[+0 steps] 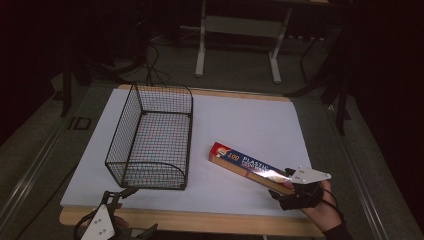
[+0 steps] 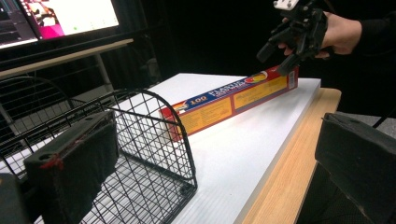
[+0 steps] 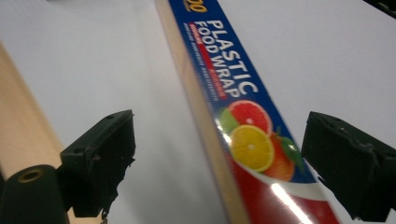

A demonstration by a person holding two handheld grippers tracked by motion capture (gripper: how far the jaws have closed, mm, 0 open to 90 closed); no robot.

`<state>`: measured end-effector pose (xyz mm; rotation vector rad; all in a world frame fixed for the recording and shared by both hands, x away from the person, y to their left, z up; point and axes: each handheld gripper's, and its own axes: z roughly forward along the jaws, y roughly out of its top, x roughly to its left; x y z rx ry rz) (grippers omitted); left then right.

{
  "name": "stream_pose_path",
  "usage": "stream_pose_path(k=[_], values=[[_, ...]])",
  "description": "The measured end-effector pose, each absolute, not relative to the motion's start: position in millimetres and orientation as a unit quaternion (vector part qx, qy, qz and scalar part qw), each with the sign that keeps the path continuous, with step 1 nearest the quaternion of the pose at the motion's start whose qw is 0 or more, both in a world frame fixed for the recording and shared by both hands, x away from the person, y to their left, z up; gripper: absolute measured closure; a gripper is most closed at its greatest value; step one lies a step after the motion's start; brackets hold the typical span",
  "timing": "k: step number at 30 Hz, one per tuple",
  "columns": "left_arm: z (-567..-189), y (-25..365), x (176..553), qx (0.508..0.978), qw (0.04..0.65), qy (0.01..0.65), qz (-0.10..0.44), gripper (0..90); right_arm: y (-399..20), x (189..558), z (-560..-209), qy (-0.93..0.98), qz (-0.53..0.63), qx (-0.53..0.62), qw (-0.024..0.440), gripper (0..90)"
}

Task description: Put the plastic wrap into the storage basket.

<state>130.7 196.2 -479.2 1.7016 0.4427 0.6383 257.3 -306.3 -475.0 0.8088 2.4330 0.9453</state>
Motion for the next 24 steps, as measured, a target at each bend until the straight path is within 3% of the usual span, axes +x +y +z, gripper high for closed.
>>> stream_pose_path(k=[18,24], values=[[-479.4,195.8,130.4,0.736,0.592,0.186,0.271,0.2,-280.5,295.4,-472.7,0.925,0.225,0.248,0.18,13.5],[-479.4,195.7,130.3,0.736,0.591,0.185,0.272,0.2,-276.8,307.9,-475.1,0.936,0.199,0.25,0.148,13.6]])
